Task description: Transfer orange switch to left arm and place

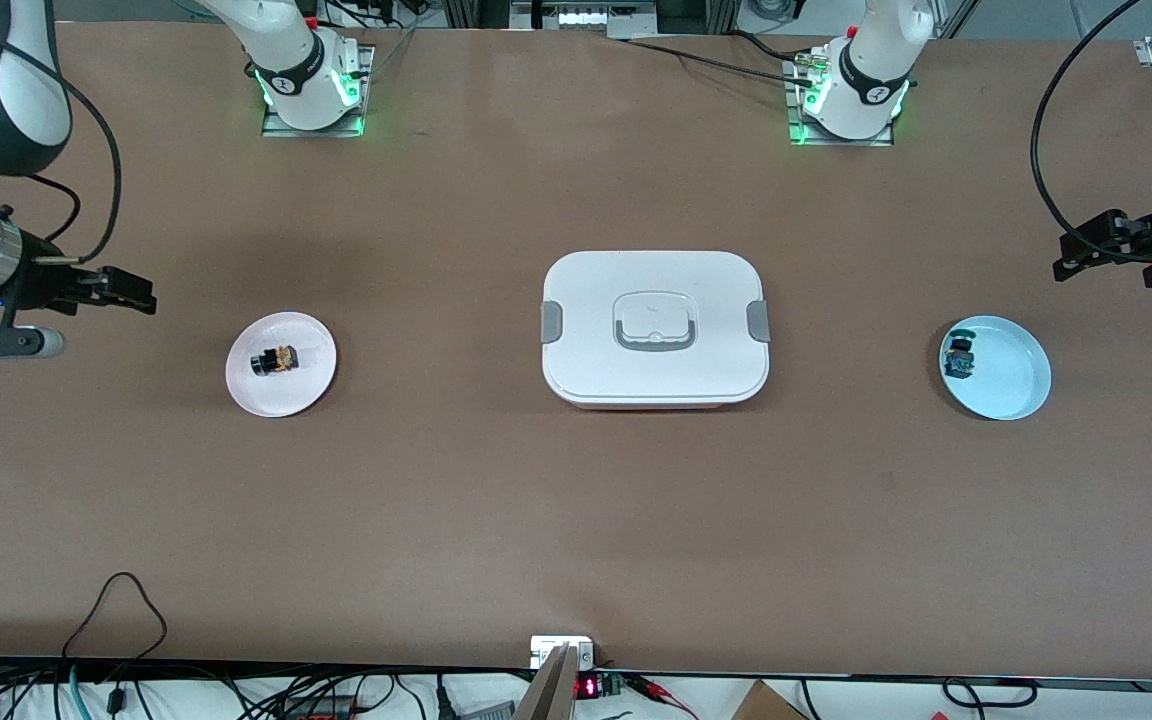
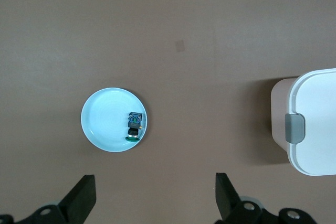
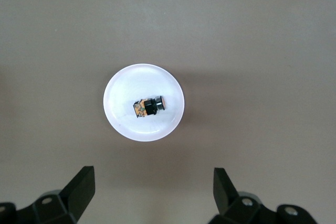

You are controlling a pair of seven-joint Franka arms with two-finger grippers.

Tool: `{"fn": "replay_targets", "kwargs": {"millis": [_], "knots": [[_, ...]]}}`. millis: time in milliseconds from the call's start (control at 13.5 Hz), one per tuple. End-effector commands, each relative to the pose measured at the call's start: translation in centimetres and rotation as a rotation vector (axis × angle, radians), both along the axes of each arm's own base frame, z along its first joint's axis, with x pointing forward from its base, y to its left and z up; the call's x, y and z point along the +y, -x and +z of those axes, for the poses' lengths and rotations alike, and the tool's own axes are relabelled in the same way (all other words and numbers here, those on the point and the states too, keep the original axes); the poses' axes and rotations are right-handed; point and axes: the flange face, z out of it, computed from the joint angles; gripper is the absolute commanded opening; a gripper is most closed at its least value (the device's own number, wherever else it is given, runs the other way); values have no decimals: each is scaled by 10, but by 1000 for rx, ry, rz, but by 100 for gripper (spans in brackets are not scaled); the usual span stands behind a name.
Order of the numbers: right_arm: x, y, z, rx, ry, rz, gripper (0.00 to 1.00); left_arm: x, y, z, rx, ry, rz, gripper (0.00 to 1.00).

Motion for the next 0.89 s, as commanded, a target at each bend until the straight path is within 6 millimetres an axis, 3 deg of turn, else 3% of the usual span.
{"fn": "replay_targets", "kwargs": {"millis": [0, 295, 517, 812], "knots": [[5, -9, -13, 9, 9, -1, 100, 2, -3, 4, 4, -23, 0, 100], [8, -18, -54, -2, 12, 3, 100, 2, -2, 3, 5, -19, 2, 100], [30, -21, -74, 16, 16, 37, 100, 1, -3, 3, 5, -25, -1, 100], [31, -20, -119, -7, 19, 44, 100, -1, -2, 3, 8, -26, -3, 100]]}}
